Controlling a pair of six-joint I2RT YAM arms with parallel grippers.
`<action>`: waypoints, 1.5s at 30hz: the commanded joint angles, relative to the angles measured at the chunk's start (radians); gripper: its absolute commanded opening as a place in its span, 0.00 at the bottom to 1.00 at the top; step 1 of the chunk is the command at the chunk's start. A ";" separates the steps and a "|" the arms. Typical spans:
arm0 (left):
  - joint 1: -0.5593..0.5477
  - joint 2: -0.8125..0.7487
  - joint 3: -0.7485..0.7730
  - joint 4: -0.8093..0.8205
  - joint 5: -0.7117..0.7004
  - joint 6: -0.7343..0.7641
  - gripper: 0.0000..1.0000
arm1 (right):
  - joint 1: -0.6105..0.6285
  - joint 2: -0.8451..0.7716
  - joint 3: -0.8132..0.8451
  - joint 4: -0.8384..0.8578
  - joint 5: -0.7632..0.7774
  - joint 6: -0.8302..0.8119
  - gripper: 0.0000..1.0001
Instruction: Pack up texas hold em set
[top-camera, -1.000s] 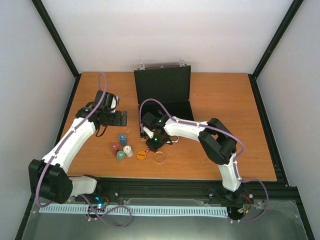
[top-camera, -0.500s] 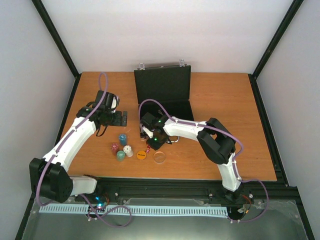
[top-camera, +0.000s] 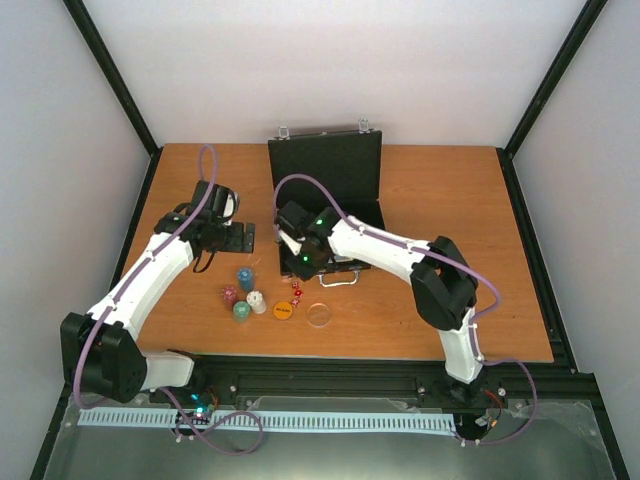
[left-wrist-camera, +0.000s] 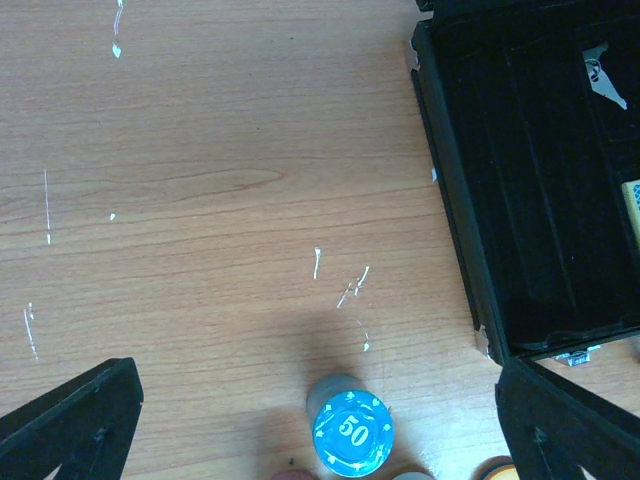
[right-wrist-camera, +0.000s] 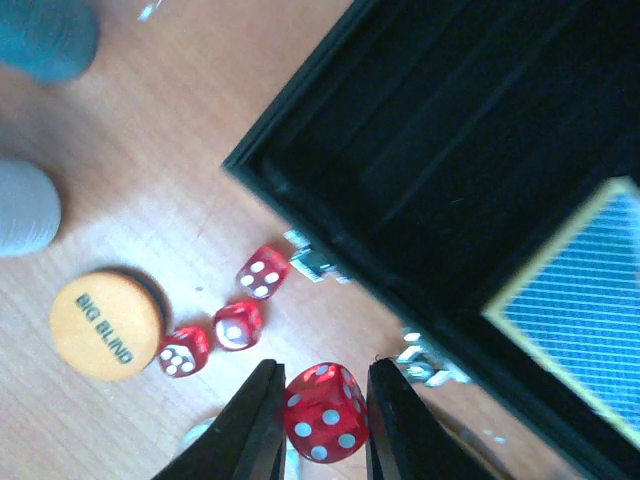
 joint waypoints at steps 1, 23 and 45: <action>-0.003 0.011 0.016 0.013 -0.001 -0.001 1.00 | -0.053 -0.026 0.061 -0.058 0.114 0.070 0.08; -0.003 0.041 0.037 -0.004 -0.009 -0.004 1.00 | -0.269 0.189 0.165 0.094 0.163 0.170 0.06; -0.003 0.058 0.046 -0.005 -0.012 -0.013 1.00 | -0.277 0.287 0.212 0.043 0.210 0.192 0.08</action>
